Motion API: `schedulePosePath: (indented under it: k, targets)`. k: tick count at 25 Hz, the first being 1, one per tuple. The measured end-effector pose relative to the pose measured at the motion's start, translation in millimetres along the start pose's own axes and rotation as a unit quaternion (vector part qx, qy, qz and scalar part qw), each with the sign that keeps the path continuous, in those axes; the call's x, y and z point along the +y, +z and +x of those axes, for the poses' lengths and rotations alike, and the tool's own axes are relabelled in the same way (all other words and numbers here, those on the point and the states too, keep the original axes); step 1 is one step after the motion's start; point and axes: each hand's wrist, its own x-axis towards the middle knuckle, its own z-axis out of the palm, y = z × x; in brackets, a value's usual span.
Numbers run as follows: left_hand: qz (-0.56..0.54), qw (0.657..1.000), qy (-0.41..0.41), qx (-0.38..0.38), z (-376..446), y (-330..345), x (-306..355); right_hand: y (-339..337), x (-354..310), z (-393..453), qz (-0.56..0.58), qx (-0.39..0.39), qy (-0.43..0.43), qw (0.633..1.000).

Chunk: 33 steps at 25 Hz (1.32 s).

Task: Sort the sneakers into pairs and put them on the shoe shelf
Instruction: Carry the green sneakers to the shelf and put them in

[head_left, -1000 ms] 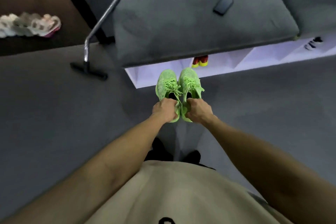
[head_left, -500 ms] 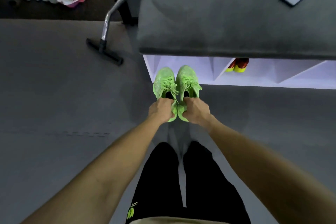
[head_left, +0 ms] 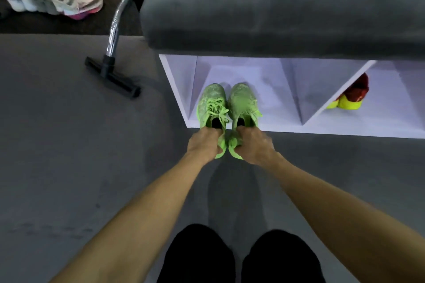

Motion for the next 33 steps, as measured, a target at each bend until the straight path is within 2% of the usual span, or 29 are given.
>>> schedulePosePath:
  k: [10, 15, 21, 24, 29, 33]
  targets:
    - [0.011, 0.995, 0.000, 0.102, 160.5, 33.1, -47.1, 58.6, 20.1, 169.3, -0.015, 0.085, -0.019, 0.996]
    - [0.012, 0.994, 0.005, 0.110, 210.9, 26.8, -62.4, 68.9, 22.6, 220.5, -0.033, 0.062, -0.033, 0.997]
    - [0.116, 0.988, 0.026, 0.100, 261.8, 10.4, -68.5, 57.1, 17.5, 263.5, -0.005, 0.046, -0.051, 0.998]
    - [0.138, 0.983, 0.027, 0.116, 269.9, 12.6, -68.4, 52.2, 17.4, 270.9, -0.003, 0.045, -0.057, 0.997]
    - [0.121, 0.972, 0.005, 0.202, 248.4, 24.2, -66.8, 54.5, 15.2, 254.5, 0.014, 0.076, -0.066, 0.995]
    - [0.065, 0.987, 0.002, 0.145, 195.5, 25.2, -65.0, 44.5, 11.2, 210.1, 0.043, 0.076, -0.061, 0.994]
